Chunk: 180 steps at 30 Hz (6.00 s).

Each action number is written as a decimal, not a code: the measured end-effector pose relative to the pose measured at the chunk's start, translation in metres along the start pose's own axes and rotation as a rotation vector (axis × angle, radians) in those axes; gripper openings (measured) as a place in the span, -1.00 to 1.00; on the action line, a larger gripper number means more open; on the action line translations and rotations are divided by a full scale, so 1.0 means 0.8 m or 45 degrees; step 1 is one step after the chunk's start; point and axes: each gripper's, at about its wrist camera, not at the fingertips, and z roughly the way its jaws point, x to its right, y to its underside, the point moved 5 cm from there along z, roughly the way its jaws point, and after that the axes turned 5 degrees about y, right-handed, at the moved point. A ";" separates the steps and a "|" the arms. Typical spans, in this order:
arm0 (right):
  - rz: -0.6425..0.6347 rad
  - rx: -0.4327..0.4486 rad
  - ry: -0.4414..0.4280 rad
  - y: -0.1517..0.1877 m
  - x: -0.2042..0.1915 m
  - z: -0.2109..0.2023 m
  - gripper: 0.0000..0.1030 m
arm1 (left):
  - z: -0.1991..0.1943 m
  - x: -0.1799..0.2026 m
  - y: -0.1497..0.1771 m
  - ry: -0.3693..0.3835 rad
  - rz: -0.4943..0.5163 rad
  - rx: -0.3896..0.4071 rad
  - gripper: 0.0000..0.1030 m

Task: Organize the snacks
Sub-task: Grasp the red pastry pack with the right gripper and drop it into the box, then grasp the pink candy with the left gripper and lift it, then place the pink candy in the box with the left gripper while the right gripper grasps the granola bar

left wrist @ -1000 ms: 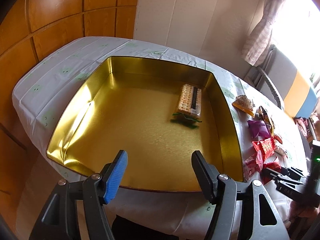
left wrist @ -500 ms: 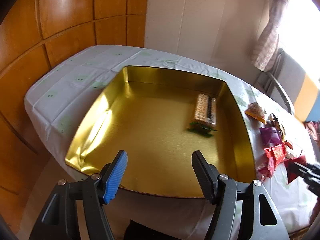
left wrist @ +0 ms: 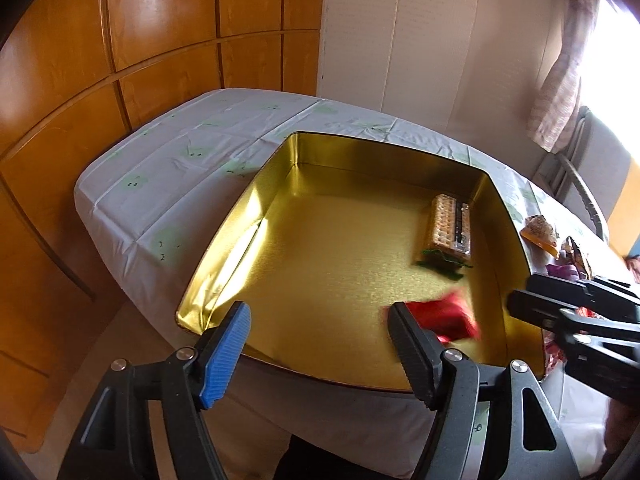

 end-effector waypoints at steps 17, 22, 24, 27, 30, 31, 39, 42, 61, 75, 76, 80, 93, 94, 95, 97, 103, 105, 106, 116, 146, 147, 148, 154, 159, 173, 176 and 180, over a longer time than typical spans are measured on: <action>0.074 0.083 0.164 0.032 0.056 -0.048 -0.25 | -0.001 0.010 0.002 0.009 0.029 0.003 0.39; 0.116 0.079 0.219 0.053 0.090 -0.062 -0.22 | -0.007 0.024 0.002 0.019 0.071 0.012 0.39; 0.130 0.074 0.245 0.061 0.104 -0.067 -0.22 | -0.009 0.031 0.004 0.025 0.095 0.015 0.39; 0.150 0.073 0.289 0.071 0.126 -0.076 -0.21 | -0.012 0.045 0.005 0.037 0.138 0.020 0.39; 0.173 0.075 0.335 0.078 0.151 -0.088 -0.21 | -0.014 0.058 0.007 0.055 0.181 0.017 0.39; 0.181 0.076 0.354 0.080 0.161 -0.092 -0.21 | -0.014 0.064 0.008 0.059 0.198 0.018 0.39; 0.234 0.059 0.497 0.104 0.239 -0.124 -0.20 | -0.020 0.102 0.012 0.102 0.317 0.026 0.39; 0.269 0.035 0.538 0.119 0.273 -0.132 -0.20 | -0.024 0.119 0.013 0.124 0.368 0.033 0.39; 0.670 -0.046 0.474 0.187 0.397 -0.134 -0.19 | -0.008 0.304 0.055 0.447 0.873 -0.126 0.39; 0.612 0.006 0.423 0.176 0.384 -0.136 -0.19 | 0.076 0.341 0.087 0.496 0.928 -0.351 -0.31; 0.598 0.000 0.419 0.176 0.382 -0.134 -0.19 | 0.075 0.342 0.088 0.494 0.921 -0.336 -0.34; 0.570 -0.013 0.389 0.175 0.374 -0.127 -0.20 | 0.044 0.344 0.096 0.615 0.873 -0.300 -0.39; 0.229 -0.106 0.353 0.165 0.309 -0.091 -0.07 | 0.011 0.350 0.141 0.719 0.966 -0.267 -0.37; 0.185 -0.124 0.373 0.163 0.306 -0.087 -0.07 | 0.014 0.349 0.141 0.724 0.954 -0.274 -0.37; 0.119 -0.147 0.395 0.159 0.301 -0.081 -0.07 | 0.016 0.347 0.141 0.724 0.948 -0.278 -0.37; -0.013 -0.193 0.436 0.155 0.293 -0.068 -0.07 | 0.024 0.344 0.144 0.691 0.937 -0.304 -0.38; -0.234 -0.357 0.501 0.152 0.293 -0.020 -0.07 | 0.029 0.343 0.144 0.702 0.899 -0.313 -0.39; -0.211 -0.356 0.493 0.151 0.294 -0.020 -0.16 | 0.030 0.342 0.144 0.707 0.895 -0.309 -0.39; -0.192 -0.354 0.476 0.151 0.293 -0.024 -0.29 | 0.030 0.342 0.144 0.712 0.889 -0.310 -0.39; -0.035 -0.277 0.373 0.191 0.277 -0.059 -0.43 | 0.014 0.332 0.126 0.779 0.820 -0.272 -0.43; 0.028 -0.246 0.356 0.190 0.291 -0.050 -0.40 | 0.110 0.163 -0.067 0.536 0.097 -0.274 0.07; 0.030 -0.245 0.355 0.189 0.292 -0.050 -0.40 | 0.108 0.160 -0.064 0.529 0.083 -0.268 0.12; 0.034 -0.245 0.353 0.189 0.293 -0.050 -0.40 | 0.106 0.160 -0.062 0.518 0.085 -0.261 0.12; 0.044 -0.234 0.372 0.188 0.296 -0.050 -0.41 | 0.074 0.140 -0.038 0.391 0.089 -0.201 0.12; 0.040 -0.230 0.393 0.189 0.291 -0.050 -0.41 | 0.049 0.121 -0.017 0.241 0.100 -0.138 0.12; 0.284 -0.225 0.260 0.196 0.276 -0.077 -0.45 | 0.023 0.080 -0.007 0.076 0.098 -0.043 0.28; 0.353 -0.170 0.199 0.193 0.268 -0.094 -0.45 | 0.022 0.076 -0.007 0.050 0.102 -0.032 0.28; 0.371 -0.098 0.117 0.175 0.245 -0.112 -0.45 | 0.021 0.069 -0.008 0.062 0.072 -0.024 0.28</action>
